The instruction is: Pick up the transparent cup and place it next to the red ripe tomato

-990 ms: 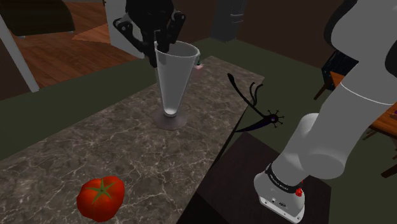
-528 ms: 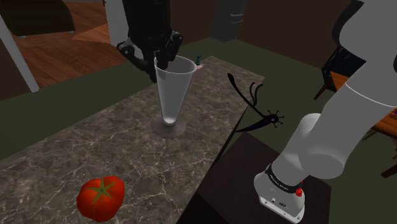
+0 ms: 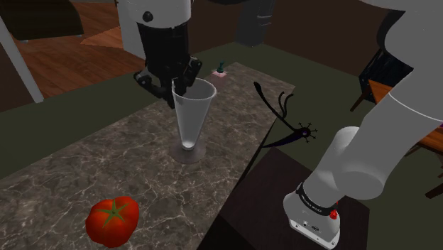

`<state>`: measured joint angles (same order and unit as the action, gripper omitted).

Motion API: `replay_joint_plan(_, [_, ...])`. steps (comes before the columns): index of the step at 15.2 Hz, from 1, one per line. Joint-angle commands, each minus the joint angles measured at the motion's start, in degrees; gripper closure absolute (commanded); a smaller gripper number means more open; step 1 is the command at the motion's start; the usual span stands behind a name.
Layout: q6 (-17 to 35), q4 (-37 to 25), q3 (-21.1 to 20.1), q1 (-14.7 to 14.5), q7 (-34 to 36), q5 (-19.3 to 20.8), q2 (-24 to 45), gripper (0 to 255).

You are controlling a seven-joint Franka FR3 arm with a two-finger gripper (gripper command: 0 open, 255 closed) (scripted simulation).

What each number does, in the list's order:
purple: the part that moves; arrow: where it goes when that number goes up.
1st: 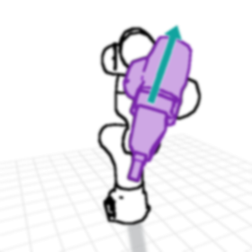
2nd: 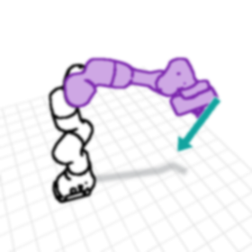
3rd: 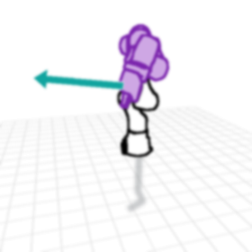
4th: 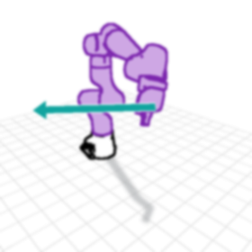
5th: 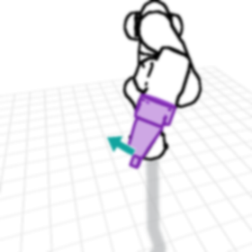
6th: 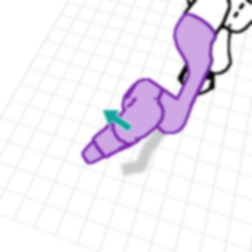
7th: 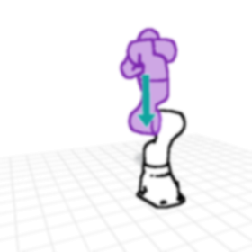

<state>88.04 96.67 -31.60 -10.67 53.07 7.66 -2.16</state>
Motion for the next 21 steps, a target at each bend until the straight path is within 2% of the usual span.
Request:
replay_joint_plan(1, [1.62,1.83,0.04,0.02,0.14,-0.15,-0.31,255])
replay_joint_plan(21, [16.73,16.46,-0.01,-0.01,2.42,0.51,0.45,255])
